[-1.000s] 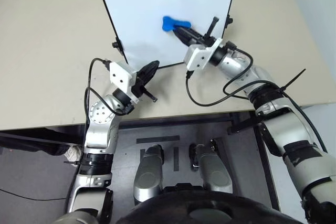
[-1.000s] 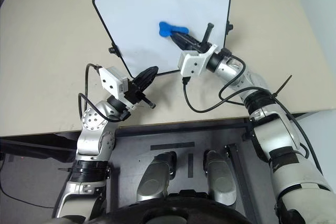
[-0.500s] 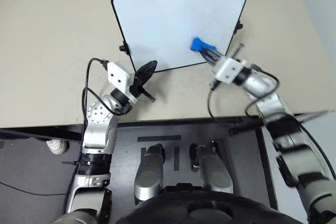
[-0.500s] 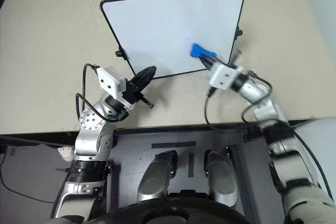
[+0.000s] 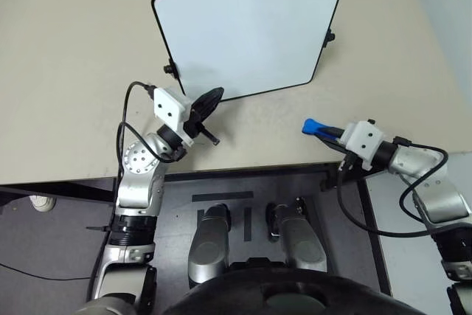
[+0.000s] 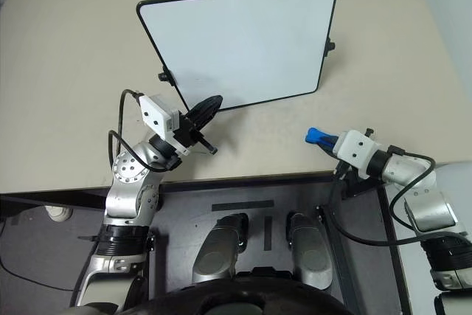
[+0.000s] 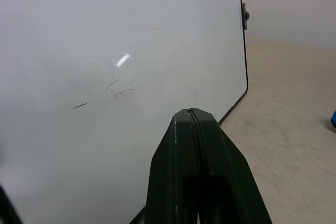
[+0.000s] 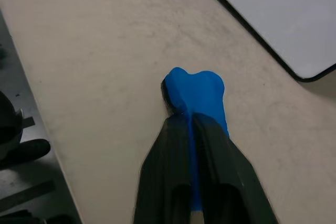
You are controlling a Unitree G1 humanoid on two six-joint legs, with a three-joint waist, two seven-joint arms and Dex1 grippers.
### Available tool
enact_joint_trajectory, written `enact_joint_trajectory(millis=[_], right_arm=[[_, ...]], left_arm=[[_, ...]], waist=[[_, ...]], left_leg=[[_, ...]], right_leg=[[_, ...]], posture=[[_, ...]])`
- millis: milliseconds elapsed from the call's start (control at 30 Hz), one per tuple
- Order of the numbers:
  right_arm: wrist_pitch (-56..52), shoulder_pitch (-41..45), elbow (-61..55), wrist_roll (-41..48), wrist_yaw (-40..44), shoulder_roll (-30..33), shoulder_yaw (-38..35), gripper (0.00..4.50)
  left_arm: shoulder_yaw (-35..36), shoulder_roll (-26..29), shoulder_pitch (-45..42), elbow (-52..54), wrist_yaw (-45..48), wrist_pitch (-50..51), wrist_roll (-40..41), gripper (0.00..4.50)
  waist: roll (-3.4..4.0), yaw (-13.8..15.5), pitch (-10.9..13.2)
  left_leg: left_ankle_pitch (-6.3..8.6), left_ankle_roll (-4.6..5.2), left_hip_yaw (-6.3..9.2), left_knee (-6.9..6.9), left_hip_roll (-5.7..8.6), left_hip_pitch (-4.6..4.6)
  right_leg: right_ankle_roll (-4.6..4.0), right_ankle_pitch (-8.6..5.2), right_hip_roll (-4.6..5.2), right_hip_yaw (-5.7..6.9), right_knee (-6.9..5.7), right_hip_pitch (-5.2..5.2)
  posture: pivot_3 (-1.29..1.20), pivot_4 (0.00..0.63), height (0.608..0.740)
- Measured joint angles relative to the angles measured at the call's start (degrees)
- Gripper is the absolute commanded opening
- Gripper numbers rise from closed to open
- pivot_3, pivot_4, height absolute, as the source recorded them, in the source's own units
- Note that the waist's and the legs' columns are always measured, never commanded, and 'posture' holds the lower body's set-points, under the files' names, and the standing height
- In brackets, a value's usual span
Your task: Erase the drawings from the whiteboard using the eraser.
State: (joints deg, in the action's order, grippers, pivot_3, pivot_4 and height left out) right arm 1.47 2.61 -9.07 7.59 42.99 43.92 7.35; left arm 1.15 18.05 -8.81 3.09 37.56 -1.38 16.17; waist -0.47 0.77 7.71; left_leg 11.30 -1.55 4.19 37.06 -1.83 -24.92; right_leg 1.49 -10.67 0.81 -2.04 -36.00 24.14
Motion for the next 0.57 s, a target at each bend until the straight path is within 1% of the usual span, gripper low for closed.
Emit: enact_joint_trajectory(millis=[33, 67, 100, 133, 200, 267, 433, 567], right_arm=[[-0.3, 0.7, 0.0, 0.0, 0.0, -0.8, 0.0, 1.44], [-0.4, 0.7, 0.0, 0.0, 0.0, -0.9, 0.0, 1.44], [-0.6, 0.8, 0.0, 0.0, 0.0, -1.0, 0.0, 1.86], [-0.7, 0.9, 0.0, 0.0, 0.0, -1.1, -0.1, 1.98], [-0.7, 0.9, -0.2, 0.0, 0.3, -1.2, -0.6, 2.56], [-0.7, 0.9, -0.8, 0.2, 0.3, -1.6, -1.7, 3.26], [-2.7, 0.7, -5.8, 3.5, 0.3, -3.8, -3.9, 3.26], [-4.9, 0.1, -8.1, 4.5, -0.1, -4.8, -4.9, 3.26]], left_arm=[[0.0, 0.1, 0.0, 0.0, 0.1, 0.1, 0.0, 0.00], [0.0, 0.1, 0.0, 0.0, 0.1, 0.1, 0.0, 0.00], [0.1, 0.3, 0.0, 0.0, 0.4, 0.1, 0.1, 0.00], [0.2, 1.0, -0.1, 0.0, 0.9, 0.3, 0.3, 0.00], [0.6, 1.5, -0.4, 0.0, 1.0, 0.6, 0.3, 0.00], [0.6, 1.7, -0.7, 0.0, 1.1, 0.7, 0.4, 0.00], [0.8, 3.3, -0.7, 0.0, 1.6, 1.6, 1.1, 0.00], [0.8, 3.7, -1.3, 0.0, 2.2, 2.3, 1.4, 0.00]], waist=[[0.00, 0.0, 0.0], [0.00, 0.0, 0.0], [0.00, 0.1, 0.0], [0.00, 0.3, 0.0], [0.00, 0.3, 0.0], [0.00, 0.3, 0.0], [0.00, 0.3, 0.0], [0.00, 0.4, 0.0]], left_leg=[[-0.05, 0.02, 0.01, 0.00, 0.00, 0.00], [-0.06, 0.03, 0.02, 0.00, 0.00, 0.00], [-0.08, 0.04, 0.04, 0.00, 0.00, -0.02], [-0.09, 0.05, 0.04, 0.00, 0.00, -0.02], [-0.08, 0.05, 0.04, 0.00, 0.01, -0.03], [-0.07, 0.05, 0.04, 0.00, 0.02, -0.03], [-0.03, 0.03, 0.05, -0.01, 0.01, -0.03], [-0.05, 0.06, 0.07, 0.00, 0.03, -0.04]], right_leg=[[0.01, 0.02, 0.00, 0.00, -0.01, 0.00], [0.01, 0.02, 0.00, 0.00, -0.02, 0.00], [0.00, 0.04, 0.00, 0.00, -0.03, -0.01], [-0.07, 0.08, 0.00, 0.00, -0.03, -0.01], [-0.27, 0.20, 0.00, 0.00, -0.03, -0.01], [-0.31, 0.22, 0.00, 0.00, -0.02, 0.00], [-0.36, 0.19, -0.05, 0.00, -0.02, 0.01], [-0.35, 0.19, -0.04, 0.00, -0.02, -0.01]], posture=[[0.00, 0.150, 0.740], [0.00, 0.150, 0.740], [0.00, 0.150, 0.740], [0.00, 0.150, 0.740], [0.00, 0.150, 0.740], [0.00, 0.150, 0.740], [0.00, 0.150, 0.740], [0.00, 0.150, 0.740]])
